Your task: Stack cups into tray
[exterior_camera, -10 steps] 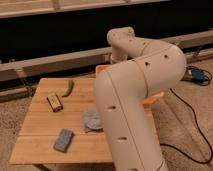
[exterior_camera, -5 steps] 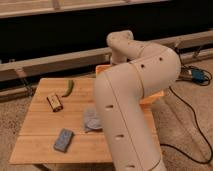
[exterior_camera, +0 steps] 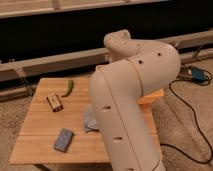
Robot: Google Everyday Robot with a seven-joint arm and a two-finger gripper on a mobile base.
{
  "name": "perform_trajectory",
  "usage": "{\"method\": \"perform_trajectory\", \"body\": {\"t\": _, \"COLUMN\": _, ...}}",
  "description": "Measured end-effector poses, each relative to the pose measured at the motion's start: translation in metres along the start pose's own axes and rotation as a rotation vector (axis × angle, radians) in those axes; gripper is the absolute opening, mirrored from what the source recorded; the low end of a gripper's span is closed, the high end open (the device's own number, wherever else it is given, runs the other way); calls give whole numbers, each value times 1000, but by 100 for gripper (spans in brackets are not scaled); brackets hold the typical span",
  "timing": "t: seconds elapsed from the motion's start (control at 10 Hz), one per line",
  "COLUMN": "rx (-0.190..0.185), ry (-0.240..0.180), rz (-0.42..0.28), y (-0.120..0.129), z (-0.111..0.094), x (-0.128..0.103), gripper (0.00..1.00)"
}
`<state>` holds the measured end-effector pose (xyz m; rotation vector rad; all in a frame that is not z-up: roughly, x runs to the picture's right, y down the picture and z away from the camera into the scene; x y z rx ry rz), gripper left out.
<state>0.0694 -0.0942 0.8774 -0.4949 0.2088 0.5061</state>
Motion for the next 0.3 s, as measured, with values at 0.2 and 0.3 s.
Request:
{"method": "perform_trajectory", "body": {"t": 0.2, "rx": 4, "ry": 1, "rz": -17, "y": 3, "z": -2, "x": 1, "gripper": 80}}
{"method": "perform_trajectory", "body": {"t": 0.3, "rx": 4, "ry": 1, "rz": -15, "y": 2, "z": -2, "x": 2, "gripper": 80}}
